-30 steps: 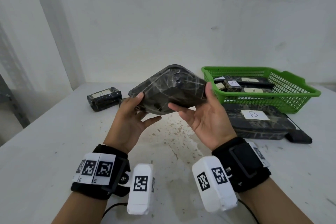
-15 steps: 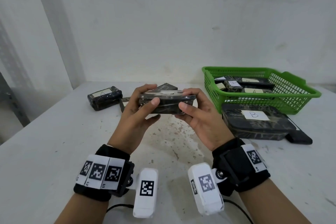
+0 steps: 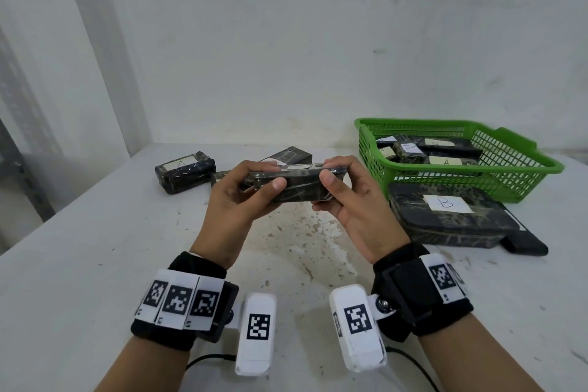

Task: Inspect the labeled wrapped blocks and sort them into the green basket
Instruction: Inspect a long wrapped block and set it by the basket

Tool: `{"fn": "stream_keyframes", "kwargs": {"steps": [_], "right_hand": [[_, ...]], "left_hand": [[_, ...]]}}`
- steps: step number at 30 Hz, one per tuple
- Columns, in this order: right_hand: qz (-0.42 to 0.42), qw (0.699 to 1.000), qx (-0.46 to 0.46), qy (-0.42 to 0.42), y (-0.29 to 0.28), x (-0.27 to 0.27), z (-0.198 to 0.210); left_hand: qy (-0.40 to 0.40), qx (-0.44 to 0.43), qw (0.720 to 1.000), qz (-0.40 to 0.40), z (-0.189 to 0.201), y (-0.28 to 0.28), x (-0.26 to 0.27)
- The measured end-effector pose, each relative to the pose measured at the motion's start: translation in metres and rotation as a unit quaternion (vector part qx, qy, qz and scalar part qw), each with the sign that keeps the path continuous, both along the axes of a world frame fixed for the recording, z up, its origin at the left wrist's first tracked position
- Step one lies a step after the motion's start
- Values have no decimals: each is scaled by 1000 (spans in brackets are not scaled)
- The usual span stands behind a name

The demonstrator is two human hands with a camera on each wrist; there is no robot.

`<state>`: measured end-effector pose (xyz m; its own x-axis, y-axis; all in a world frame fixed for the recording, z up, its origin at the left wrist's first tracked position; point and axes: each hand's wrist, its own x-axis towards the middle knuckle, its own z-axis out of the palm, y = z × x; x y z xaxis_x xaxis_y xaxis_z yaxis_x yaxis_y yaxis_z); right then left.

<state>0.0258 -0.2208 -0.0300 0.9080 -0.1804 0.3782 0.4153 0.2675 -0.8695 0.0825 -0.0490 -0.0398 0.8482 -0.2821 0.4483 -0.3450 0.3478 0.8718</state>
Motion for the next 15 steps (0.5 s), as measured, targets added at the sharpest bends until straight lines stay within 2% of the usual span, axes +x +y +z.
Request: {"fn": "stream_keyframes", "kwargs": {"steps": [6,15], "right_hand": [[-58,998,-28,3,5,-1,-3],[-31,998,-51,26,3,-1,-4]], "left_hand": [[2,8,1000,-9,2,0,-2],[-8,6,1000,3,1,-2,-3]]}}
